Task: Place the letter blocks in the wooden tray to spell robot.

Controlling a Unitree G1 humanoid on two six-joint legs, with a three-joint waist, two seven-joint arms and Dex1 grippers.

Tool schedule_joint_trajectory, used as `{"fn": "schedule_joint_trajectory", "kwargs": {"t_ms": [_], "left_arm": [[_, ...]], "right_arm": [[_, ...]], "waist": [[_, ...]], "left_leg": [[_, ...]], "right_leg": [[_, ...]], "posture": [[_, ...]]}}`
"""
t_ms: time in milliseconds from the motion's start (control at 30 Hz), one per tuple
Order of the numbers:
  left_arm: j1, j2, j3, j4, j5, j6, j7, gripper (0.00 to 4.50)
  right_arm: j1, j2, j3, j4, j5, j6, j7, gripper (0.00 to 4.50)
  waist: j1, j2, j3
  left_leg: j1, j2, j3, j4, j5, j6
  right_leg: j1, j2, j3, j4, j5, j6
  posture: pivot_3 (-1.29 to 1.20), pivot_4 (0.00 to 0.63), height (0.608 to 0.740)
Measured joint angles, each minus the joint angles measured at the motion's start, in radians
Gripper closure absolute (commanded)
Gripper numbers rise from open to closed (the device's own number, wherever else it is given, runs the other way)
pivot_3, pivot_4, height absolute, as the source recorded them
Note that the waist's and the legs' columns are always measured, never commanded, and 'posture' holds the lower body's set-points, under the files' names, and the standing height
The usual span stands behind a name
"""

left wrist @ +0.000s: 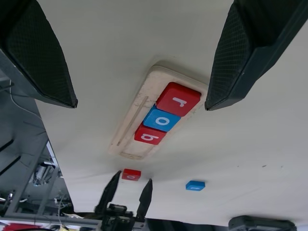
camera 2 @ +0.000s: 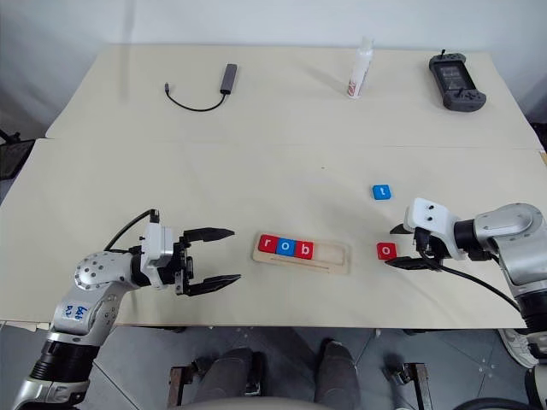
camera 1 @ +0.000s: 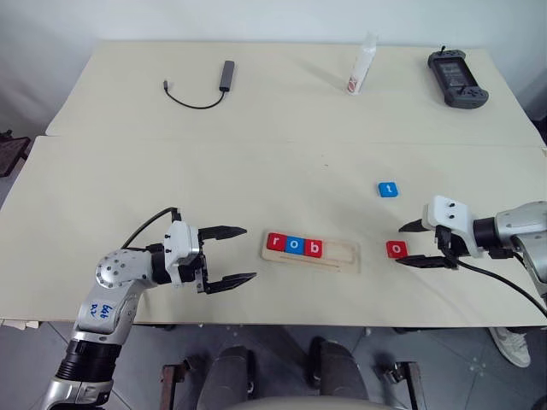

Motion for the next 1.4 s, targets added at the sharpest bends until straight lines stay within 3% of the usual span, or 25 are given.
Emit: {"fn": "schedule_joint_trajectory", "kwargs": {"t_ms": [100,133,300,533,733,1133,1400], "left_arm": [[-0.003,0.001,0.000,0.000,0.000,-0.006,-0.006,0.00],[-0.004,0.001,0.000,0.001,0.000,-0.010,-0.006,0.00],[-0.005,0.001,0.000,0.009,0.001,-0.017,-0.006,0.00],[-0.005,-0.001,0.000,0.020,0.009,-0.024,0.005,0.00],[0.005,-0.002,0.000,0.019,0.013,-0.024,0.028,0.00],[0.040,0.001,0.009,-0.013,0.013,-0.024,0.055,0.00],[0.041,0.001,0.019,-0.013,0.013,-0.024,0.064,0.00]], "right_arm": [[0.003,0.007,-0.001,-0.001,0.002,-0.015,0.006,3.01],[0.006,0.009,-0.002,-0.001,0.002,-0.022,0.006,3.05],[0.004,0.025,-0.005,-0.015,0.002,-0.028,0.000,3.05],[-0.078,0.060,0.012,-0.298,0.072,0.300,-0.035,3.05],[-0.093,0.159,0.122,-0.437,0.077,0.499,-0.128,3.05],[-0.114,0.175,0.182,-0.450,0.051,0.532,-0.183,3.05],[-0.123,0.189,0.186,-0.455,0.062,0.552,-0.208,0.32]], "waist": [[0.000,0.000,0.000],[0.000,0.000,0.000],[0.000,0.000,0.000],[0.002,0.001,0.000],[0.010,0.001,0.000],[0.003,0.001,0.000],[0.001,0.001,0.000]], "left_leg": [[0.000,0.000,0.000,0.000,0.000,0.000],[0.000,0.000,0.000,0.000,0.000,0.000],[0.000,0.000,0.000,0.000,0.000,0.000],[0.000,0.001,-0.002,0.000,0.000,-0.001],[-0.001,0.000,-0.003,0.001,0.000,-0.001],[-0.001,0.000,-0.002,0.001,0.000,-0.001],[-0.001,0.000,-0.002,0.001,0.000,-0.001]], "right_leg": [[0.000,0.000,0.000,0.000,0.000,0.000],[0.000,0.000,0.000,0.000,0.000,0.000],[0.000,0.000,0.000,0.000,0.000,0.000],[-0.001,0.000,0.000,0.001,0.000,0.000],[-0.001,0.000,0.000,0.001,0.000,0.000],[-0.001,0.000,0.000,0.001,0.000,0.000],[-0.001,0.000,0.000,0.001,0.000,0.000]], "posture": [[0.00,0.150,0.740],[0.00,0.150,0.740],[0.00,0.150,0.740],[0.00,0.150,0.740],[0.00,0.150,0.740],[0.00,0.150,0.740],[0.00,0.150,0.740]]}}
